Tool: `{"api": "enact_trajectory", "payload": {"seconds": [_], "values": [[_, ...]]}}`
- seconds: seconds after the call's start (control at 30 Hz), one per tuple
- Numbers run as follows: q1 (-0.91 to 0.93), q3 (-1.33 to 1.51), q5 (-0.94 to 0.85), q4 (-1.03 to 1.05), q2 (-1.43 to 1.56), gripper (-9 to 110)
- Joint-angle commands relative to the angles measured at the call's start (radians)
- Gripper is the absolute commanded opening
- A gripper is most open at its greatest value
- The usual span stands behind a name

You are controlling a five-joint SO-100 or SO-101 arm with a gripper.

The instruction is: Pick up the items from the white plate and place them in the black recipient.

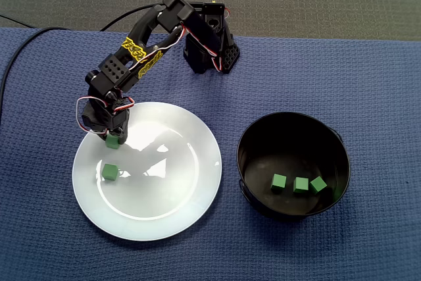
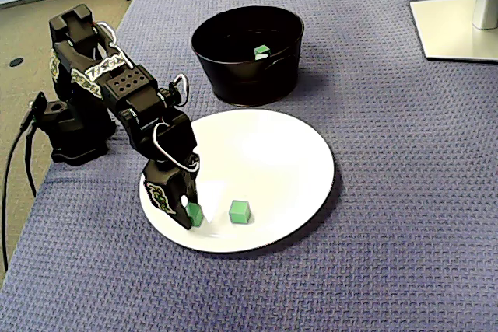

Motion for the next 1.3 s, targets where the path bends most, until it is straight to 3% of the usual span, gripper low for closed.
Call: {"api": "enact_trajectory", "payload": {"seconds": [0.0, 0.1, 0.33, 0.47, 0.63, 0.8, 1.0, 1.1, 1.27], "values": [[0.009, 0.029, 0.020, -0.003, 0.009, 0], [0.006, 0.002, 0.080, 0.023, 0.035, 0], [-0.025, -0.373, 0.403, 0.353, 0.186, 0], [-0.124, -0.525, 0.689, 0.365, 0.321, 0], [-0.388, -0.526, 1.114, 0.267, 0.563, 0], [-0.749, -0.365, 1.434, 0.140, 0.769, 0], [-1.123, 0.072, 1.727, -0.109, 0.893, 0], [-1.224, 0.341, 1.833, -0.298, 0.910, 0], [-1.270, 0.554, 1.905, -0.476, 0.838, 0]]}}
